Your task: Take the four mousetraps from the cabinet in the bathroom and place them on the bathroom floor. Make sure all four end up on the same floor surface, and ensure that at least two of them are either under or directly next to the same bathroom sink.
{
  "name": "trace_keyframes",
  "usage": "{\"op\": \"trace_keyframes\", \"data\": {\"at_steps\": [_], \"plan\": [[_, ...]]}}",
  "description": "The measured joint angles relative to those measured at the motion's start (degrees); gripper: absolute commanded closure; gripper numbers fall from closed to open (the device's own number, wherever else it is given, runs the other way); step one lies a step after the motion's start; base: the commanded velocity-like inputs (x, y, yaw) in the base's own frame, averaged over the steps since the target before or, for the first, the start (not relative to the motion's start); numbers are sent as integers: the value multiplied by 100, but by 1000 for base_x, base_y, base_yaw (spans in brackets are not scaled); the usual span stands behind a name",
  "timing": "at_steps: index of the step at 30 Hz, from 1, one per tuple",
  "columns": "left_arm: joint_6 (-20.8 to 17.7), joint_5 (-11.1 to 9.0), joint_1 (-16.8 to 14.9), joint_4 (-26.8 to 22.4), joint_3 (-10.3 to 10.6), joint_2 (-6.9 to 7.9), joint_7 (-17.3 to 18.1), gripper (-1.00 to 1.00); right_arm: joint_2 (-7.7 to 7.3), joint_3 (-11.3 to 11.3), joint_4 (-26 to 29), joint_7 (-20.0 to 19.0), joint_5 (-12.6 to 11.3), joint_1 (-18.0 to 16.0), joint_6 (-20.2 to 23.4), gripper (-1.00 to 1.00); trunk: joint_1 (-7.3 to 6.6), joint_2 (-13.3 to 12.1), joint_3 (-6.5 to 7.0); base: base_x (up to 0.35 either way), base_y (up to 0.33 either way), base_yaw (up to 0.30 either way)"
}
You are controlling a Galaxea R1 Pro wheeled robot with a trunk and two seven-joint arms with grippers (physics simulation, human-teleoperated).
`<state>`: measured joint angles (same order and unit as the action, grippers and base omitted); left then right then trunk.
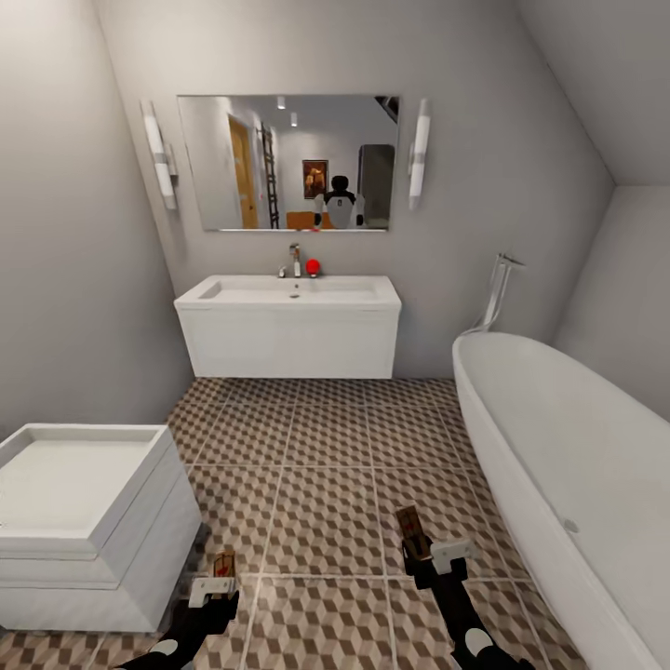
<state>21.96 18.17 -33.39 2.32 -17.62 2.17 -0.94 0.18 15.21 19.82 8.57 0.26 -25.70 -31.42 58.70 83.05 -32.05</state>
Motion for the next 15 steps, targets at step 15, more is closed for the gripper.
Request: {"op": "trace_keyframes", "data": {"at_steps": [15], "plan": [[-1,3,0,4,0,0,0,100,-1,0,1,2,0,1,0,100,0,0,0,284,0,112]]}}
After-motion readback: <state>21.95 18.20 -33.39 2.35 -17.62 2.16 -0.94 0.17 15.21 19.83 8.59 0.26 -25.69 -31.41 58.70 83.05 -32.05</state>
